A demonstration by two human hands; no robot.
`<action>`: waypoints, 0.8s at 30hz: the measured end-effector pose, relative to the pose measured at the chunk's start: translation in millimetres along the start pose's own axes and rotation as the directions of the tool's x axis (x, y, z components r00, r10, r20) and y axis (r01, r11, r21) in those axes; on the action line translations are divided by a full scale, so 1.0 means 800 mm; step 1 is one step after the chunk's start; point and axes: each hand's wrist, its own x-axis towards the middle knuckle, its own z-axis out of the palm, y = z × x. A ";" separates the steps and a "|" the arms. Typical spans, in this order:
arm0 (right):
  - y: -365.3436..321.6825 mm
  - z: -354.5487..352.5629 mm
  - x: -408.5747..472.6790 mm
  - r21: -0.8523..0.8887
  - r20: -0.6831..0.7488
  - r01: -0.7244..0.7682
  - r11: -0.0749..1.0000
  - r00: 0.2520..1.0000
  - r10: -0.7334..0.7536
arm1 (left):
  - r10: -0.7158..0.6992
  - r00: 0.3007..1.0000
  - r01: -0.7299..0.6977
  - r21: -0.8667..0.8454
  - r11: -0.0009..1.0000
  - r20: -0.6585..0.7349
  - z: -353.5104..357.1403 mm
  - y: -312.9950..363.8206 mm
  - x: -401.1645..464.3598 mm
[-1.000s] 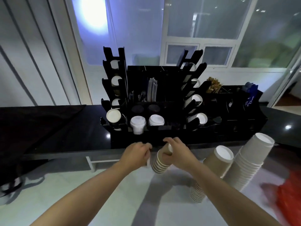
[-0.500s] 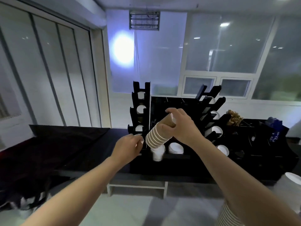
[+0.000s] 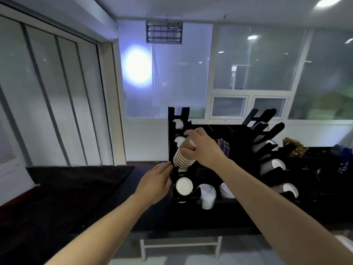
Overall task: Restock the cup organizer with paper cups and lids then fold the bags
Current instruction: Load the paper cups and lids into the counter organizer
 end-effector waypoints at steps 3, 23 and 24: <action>0.010 0.032 0.009 -0.043 0.061 -0.029 0.999 0.998 0.031 | 0.035 0.999 -0.035 -0.012 0.999 -0.009 0.011 -0.013 0.004; 0.046 0.128 0.008 -0.177 0.160 0.008 0.984 0.987 0.021 | 0.088 0.994 -0.096 -0.123 0.988 -0.065 0.029 -0.035 0.004; 0.050 0.131 0.007 -0.202 0.154 0.006 0.979 0.988 0.026 | 0.091 0.993 -0.098 -0.117 0.988 -0.070 0.030 -0.035 0.005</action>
